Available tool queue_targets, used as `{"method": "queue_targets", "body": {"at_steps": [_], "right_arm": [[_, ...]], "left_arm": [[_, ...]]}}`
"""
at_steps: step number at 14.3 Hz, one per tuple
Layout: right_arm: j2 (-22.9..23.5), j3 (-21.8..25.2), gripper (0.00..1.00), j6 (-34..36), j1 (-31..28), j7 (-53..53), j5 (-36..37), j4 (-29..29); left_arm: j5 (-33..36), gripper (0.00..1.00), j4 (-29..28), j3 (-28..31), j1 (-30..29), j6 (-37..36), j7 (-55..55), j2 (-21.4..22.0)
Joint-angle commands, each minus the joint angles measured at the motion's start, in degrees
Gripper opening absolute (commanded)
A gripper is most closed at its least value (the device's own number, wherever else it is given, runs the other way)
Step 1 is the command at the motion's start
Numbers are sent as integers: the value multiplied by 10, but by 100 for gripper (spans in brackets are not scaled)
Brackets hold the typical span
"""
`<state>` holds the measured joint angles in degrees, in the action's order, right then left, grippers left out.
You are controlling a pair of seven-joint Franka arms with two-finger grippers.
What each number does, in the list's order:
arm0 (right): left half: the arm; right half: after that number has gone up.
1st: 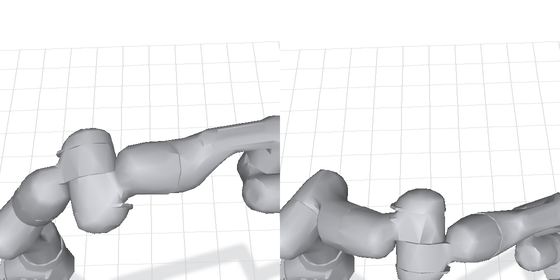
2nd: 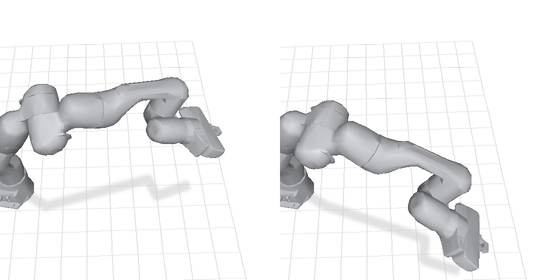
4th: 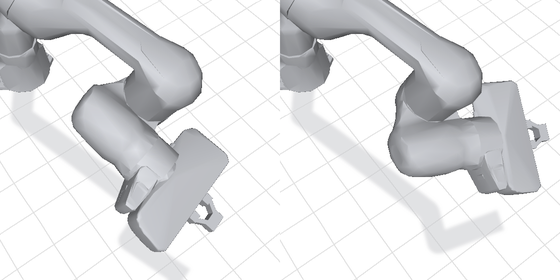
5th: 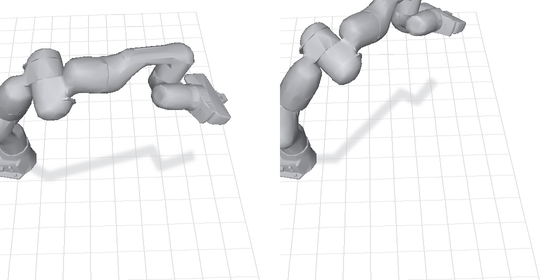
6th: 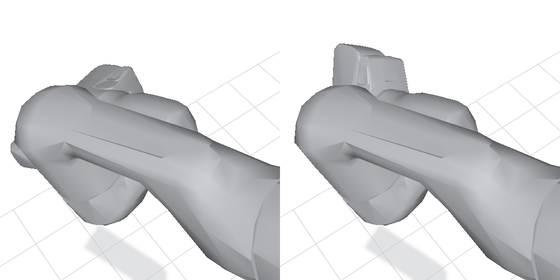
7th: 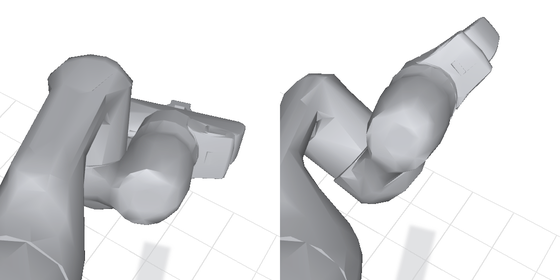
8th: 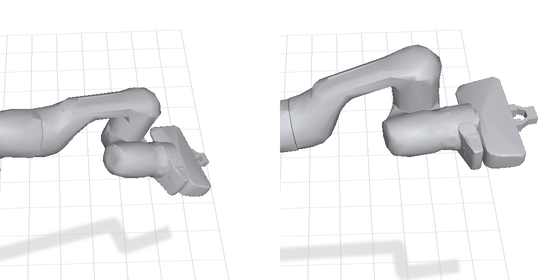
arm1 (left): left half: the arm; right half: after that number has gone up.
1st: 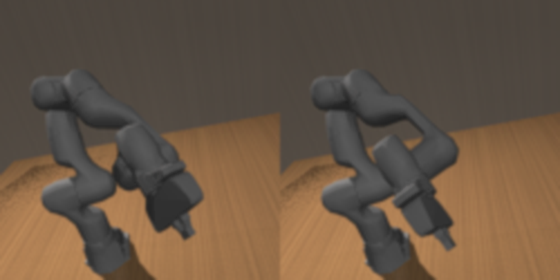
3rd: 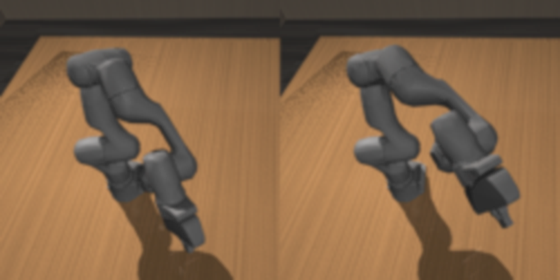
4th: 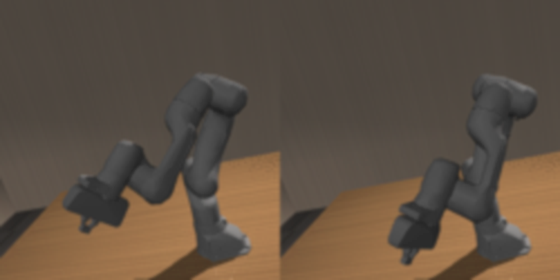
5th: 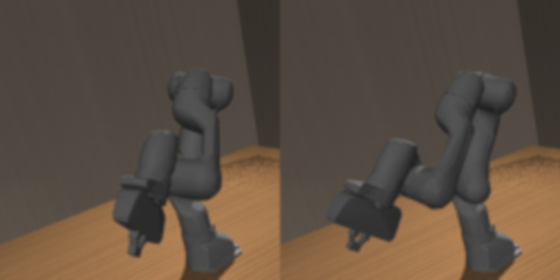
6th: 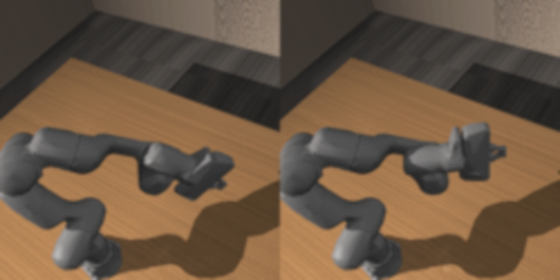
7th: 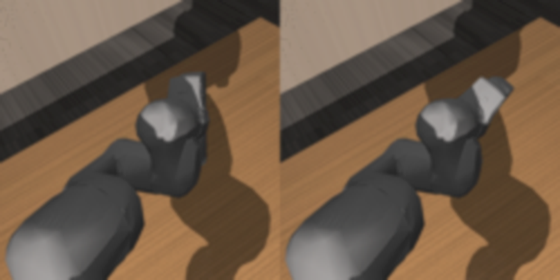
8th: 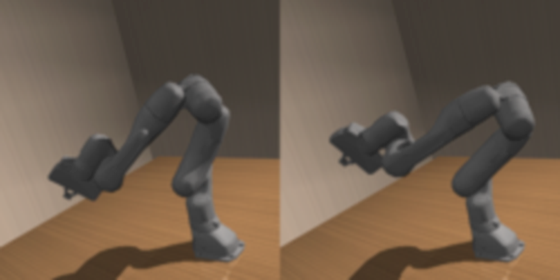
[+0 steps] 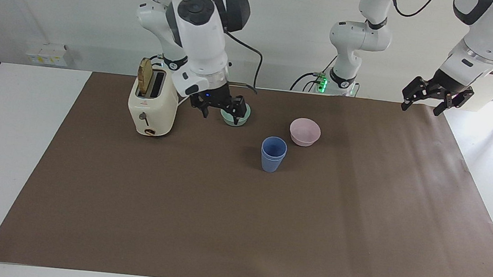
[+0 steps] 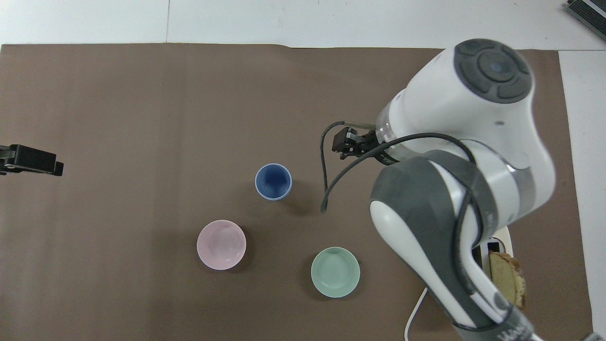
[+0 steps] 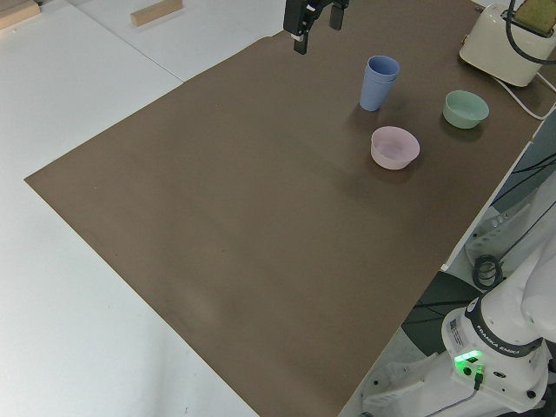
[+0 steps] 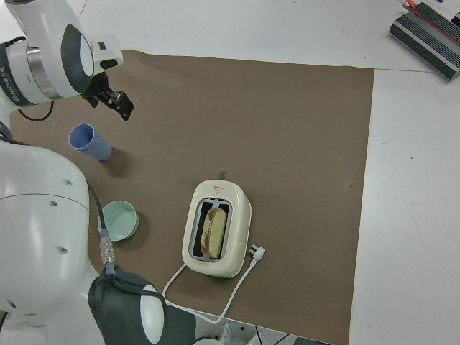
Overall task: Stack blue cups with both arms
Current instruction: 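Lift the right gripper away from the stacked cups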
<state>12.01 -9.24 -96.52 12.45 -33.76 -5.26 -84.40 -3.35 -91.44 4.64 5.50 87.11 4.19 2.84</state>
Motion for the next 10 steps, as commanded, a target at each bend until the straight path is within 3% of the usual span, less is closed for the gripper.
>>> {"method": "queue_targets", "body": {"at_steps": [1, 5, 10], "right_arm": [[-20, -7, 100, 43, -64, 91, 9, 20], [-41, -8, 100, 117, -102, 184, 61, 54], [-83, -5, 100, 124, -157, 265, 63, 35]], "left_arm": [[7, 100, 7, -2, -6, -8, 3, -2], [7, 100, 8, -2, -5, -6, 0, -2], [7, 100, 8, -2, -1, -6, 2, -2]]}}
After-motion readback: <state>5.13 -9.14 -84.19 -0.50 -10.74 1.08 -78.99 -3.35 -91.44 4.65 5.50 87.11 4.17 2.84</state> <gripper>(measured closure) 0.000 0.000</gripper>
